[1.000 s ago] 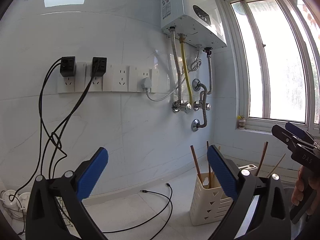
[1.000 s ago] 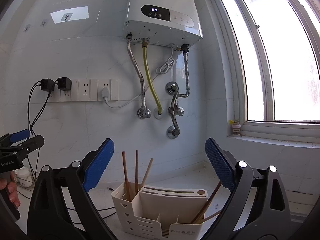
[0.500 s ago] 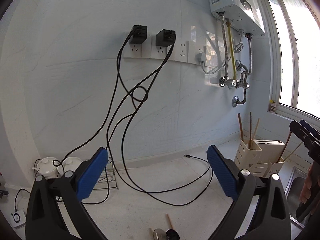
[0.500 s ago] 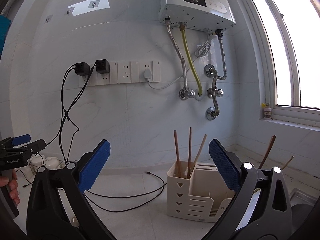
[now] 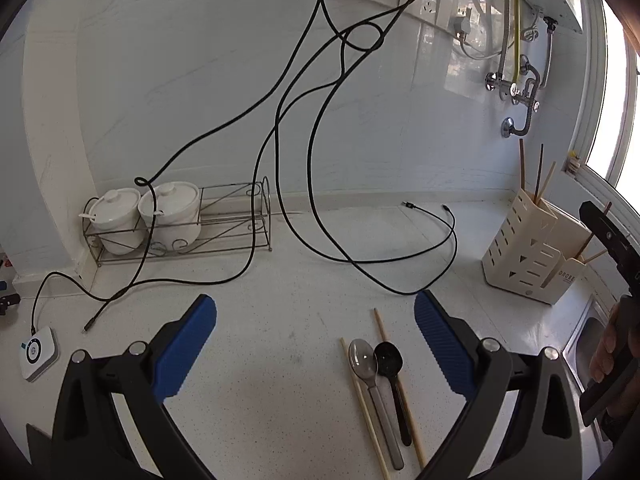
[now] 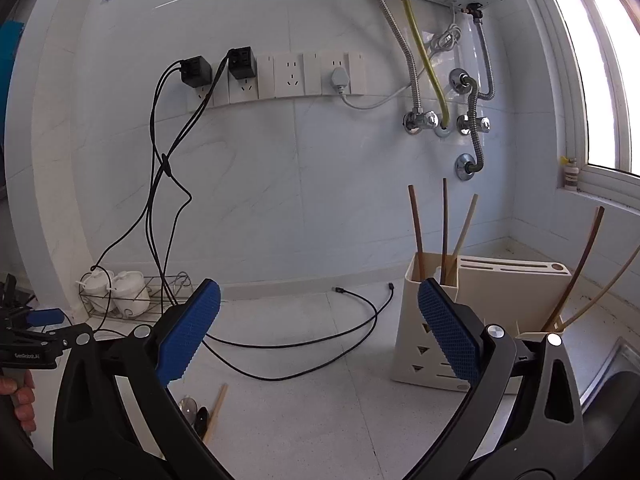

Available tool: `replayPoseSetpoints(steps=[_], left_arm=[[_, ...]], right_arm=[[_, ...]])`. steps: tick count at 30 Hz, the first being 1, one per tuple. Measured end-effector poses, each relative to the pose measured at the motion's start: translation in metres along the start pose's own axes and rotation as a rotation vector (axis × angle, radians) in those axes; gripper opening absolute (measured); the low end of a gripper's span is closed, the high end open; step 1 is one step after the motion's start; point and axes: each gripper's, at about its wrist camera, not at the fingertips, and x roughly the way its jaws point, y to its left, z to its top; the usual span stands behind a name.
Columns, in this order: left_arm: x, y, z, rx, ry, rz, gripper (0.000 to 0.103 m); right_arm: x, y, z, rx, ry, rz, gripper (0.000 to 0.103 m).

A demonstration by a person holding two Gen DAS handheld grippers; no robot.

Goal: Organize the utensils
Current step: 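Withdraw both open tools from the holder back toward the utensil row, then lower both open tools over the remaining light wooden chopsticks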

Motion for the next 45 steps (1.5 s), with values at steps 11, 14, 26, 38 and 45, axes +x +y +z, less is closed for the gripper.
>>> replayPoseSetpoints(steps=[11, 14, 26, 38, 45], left_arm=[[0.06, -0.002, -0.046, -0.002, 0.307, -0.015, 0.098], [0.069, 0.002, -0.053, -0.013, 0.355, -0.006, 0.098], [0.091, 0.003, -0.065, -0.02, 0.456, 0.0, 0.098], [0.117, -0.011, -0.07, 0.046, 0.574, 0.053, 0.098], [0.13, -0.017, -0.075, 0.059, 0.622, 0.07, 0.098]], right_arm=[[0.021, 0.014, -0.032, 0.016, 0.151, 0.028, 0.095], [0.028, 0.015, -0.04, 0.018, 0.214, 0.036, 0.095], [0.073, 0.015, -0.075, 0.043, 0.562, 0.046, 0.094], [0.08, 0.018, -0.087, 0.026, 0.631, 0.047, 0.094], [0.078, 0.018, -0.087, 0.017, 0.629, 0.043, 0.094]])
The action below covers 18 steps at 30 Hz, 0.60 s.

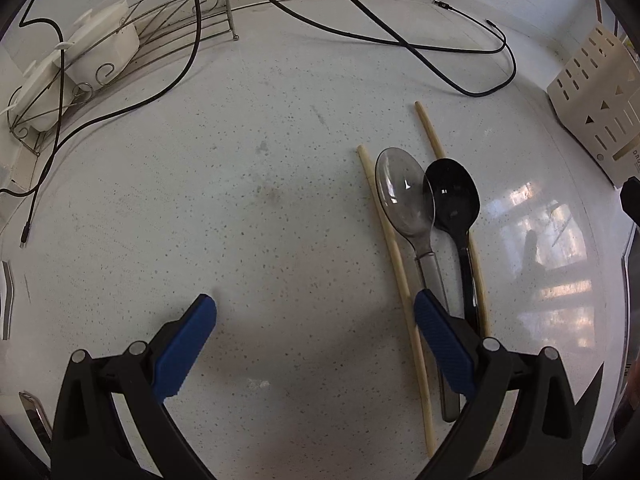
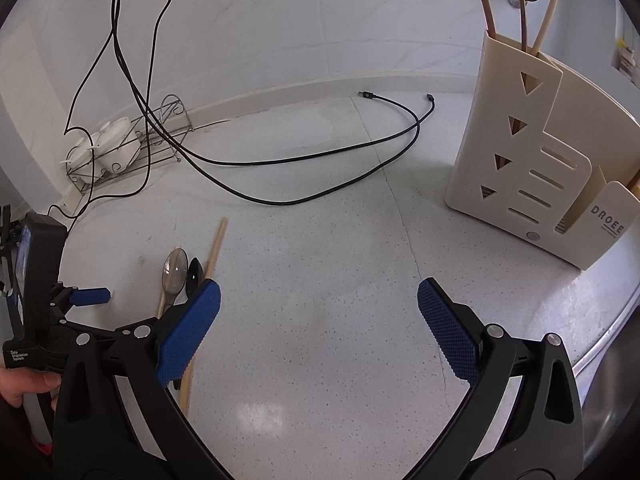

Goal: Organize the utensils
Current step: 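Lower both open tools over the remaining light wooden chopsticks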

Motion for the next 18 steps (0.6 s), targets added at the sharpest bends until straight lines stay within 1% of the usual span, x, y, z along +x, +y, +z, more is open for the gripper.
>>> replayPoseSetpoints(steps=[2, 5, 8, 9, 10, 11, 12, 13, 14, 15, 16, 18], left_arm=[[0.001, -0.002, 0.001, 0.01, 0.006, 0.017, 0.098], [0.004, -0.006, 0.003, 0.012, 0.01, 0.018, 0.097], [0.001, -0.002, 0.004, 0.012, -0.004, 0.015, 0.087], [-0.002, 0.001, 0.003, 0.014, -0.007, 0.014, 0.081], [-0.004, 0.002, 0.003, 0.016, -0.012, 0.015, 0.072], [-0.007, 0.003, 0.004, 0.02, -0.016, 0.016, 0.066], [-0.009, 0.001, 0.005, 0.025, -0.015, 0.018, 0.053], [-0.009, 0.0, 0.006, 0.032, -0.009, 0.017, 0.042], [-0.01, -0.001, 0.008, 0.037, -0.001, 0.019, 0.035], [-0.01, -0.001, 0.01, 0.044, 0.008, 0.022, 0.018], [-0.01, -0.002, 0.011, 0.052, 0.02, 0.025, 0.009], [-0.01, 0.0, 0.013, 0.044, 0.041, 0.001, 0.004]], right_arm=[[0.002, 0.002, 0.001, -0.01, 0.007, -0.005, 0.095], [0.003, 0.004, 0.001, -0.016, 0.012, -0.003, 0.094], [0.005, 0.006, 0.001, -0.02, 0.018, 0.002, 0.095], [0.005, 0.007, 0.0, -0.022, 0.019, 0.003, 0.094], [0.006, 0.008, 0.001, -0.024, 0.02, 0.003, 0.094], [0.006, 0.008, 0.001, -0.026, 0.02, 0.003, 0.094], [0.006, 0.009, 0.002, -0.028, 0.019, 0.004, 0.094], [0.006, 0.01, 0.002, -0.031, 0.019, 0.005, 0.094], [0.007, 0.011, 0.002, -0.032, 0.018, 0.007, 0.094], [0.007, 0.012, 0.003, -0.034, 0.019, 0.008, 0.094], [0.007, 0.013, 0.003, -0.037, 0.019, 0.01, 0.094], [0.007, 0.016, 0.004, -0.041, 0.019, 0.012, 0.094]])
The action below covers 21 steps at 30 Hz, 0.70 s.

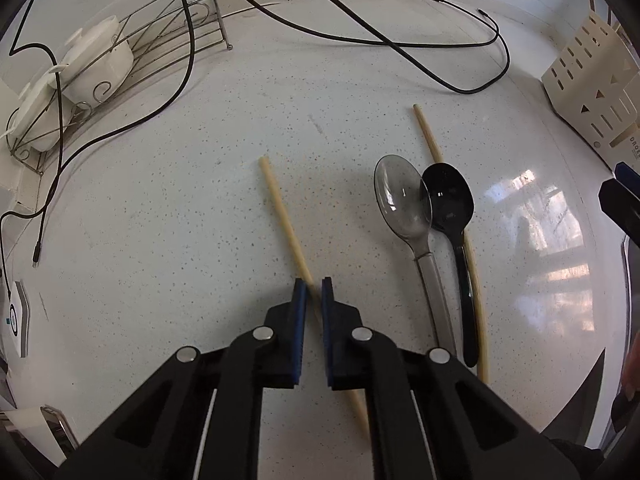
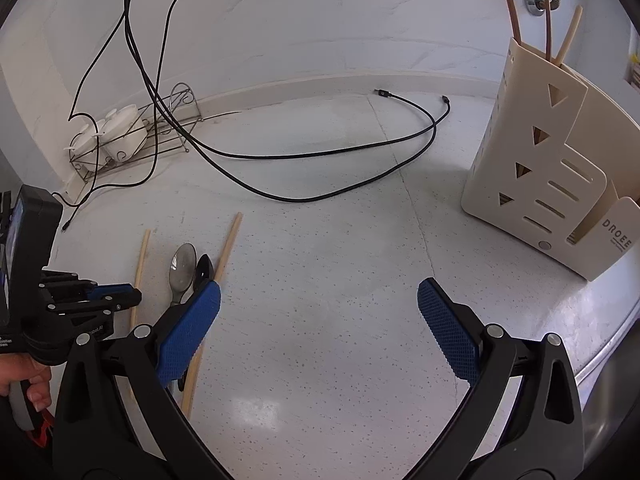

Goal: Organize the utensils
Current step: 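Lower both open tools over the remaining light wooden chopsticks, then close the left tool on a light wooden chopstick while the right tool grasps another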

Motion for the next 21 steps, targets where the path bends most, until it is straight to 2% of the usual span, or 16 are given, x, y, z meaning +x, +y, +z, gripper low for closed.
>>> replayPoseSetpoints(steps=[3, 10, 14, 21], left_arm=[[0.0, 0.007, 0.004, -0.032, 0.01, -0.048, 0.004], [-0.002, 0.012, -0.001, -0.054, 0.011, -0.065, 0.004], [-0.002, 0.017, -0.007, -0.068, 0.008, -0.074, 0.004], [-0.005, 0.029, -0.012, -0.084, 0.012, -0.088, 0.004]], right_arm=[[0.001, 0.003, 0.0, -0.008, 0.006, 0.006, 0.094], [0.009, 0.014, 0.0, -0.039, 0.047, 0.024, 0.093], [0.02, 0.025, -0.001, -0.073, 0.108, 0.034, 0.079], [0.046, 0.053, -0.006, -0.145, 0.25, 0.053, 0.068]])
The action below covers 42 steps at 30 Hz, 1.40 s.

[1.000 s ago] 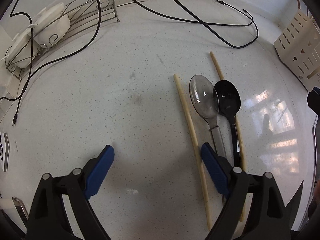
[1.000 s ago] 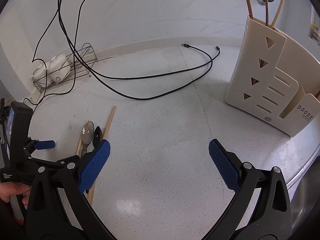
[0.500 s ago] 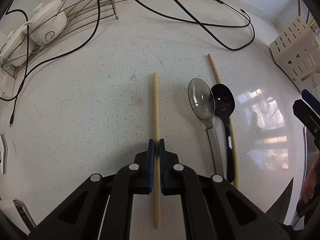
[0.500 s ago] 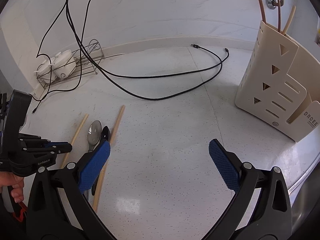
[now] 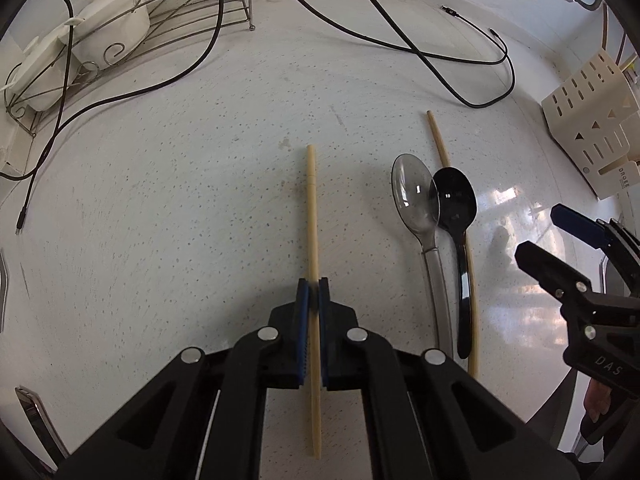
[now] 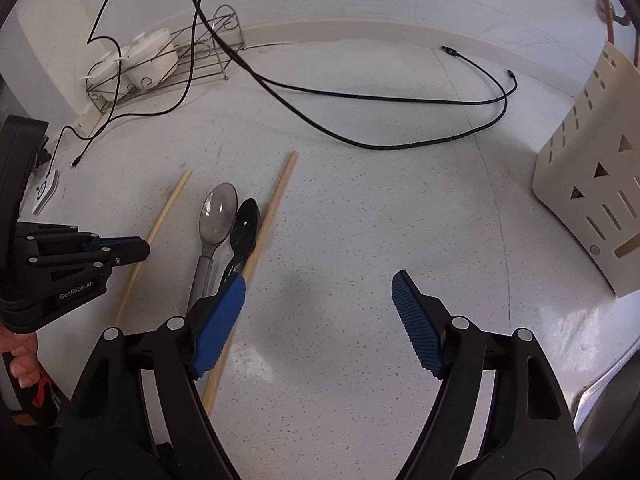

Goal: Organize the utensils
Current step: 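Close the left tool on a light wooden chopstick while the right tool grasps another, then lift both light wooden chopsticks and carry them toward the cream holder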

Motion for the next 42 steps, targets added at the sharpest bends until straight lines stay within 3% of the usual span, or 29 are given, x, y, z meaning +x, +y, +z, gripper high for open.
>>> replayPoseSetpoints(steps=[8, 19, 22, 24, 26, 29, 37, 42], left_arm=[[-0.002, 0.006, -0.002, 0.001, -0.003, -0.005, 0.004], [-0.001, 0.002, -0.001, 0.003, -0.005, -0.003, 0.004], [-0.001, 0.001, 0.0, 0.005, -0.003, 0.0, 0.004], [-0.001, 0.0, 0.0, 0.009, 0.001, 0.002, 0.004], [-0.001, -0.001, 0.001, 0.013, 0.004, 0.005, 0.004], [0.0, -0.003, 0.001, 0.018, 0.007, 0.013, 0.004], [0.001, -0.007, 0.001, 0.02, 0.015, 0.018, 0.004], [0.0, -0.001, 0.001, -0.019, 0.026, -0.018, 0.004]], right_arm=[[0.021, 0.027, 0.005, -0.05, 0.089, -0.042, 0.067], [0.035, 0.031, 0.008, -0.051, 0.166, -0.103, 0.064], [0.034, 0.032, 0.01, -0.034, 0.176, -0.077, 0.048], [0.033, 0.037, 0.012, -0.046, 0.185, -0.071, 0.026], [0.033, 0.039, 0.013, -0.056, 0.202, -0.068, 0.014], [0.034, 0.04, 0.015, -0.049, 0.223, -0.057, 0.006], [0.033, 0.034, 0.014, -0.023, 0.238, -0.023, 0.006], [0.029, 0.024, 0.016, -0.002, 0.22, -0.012, 0.006]])
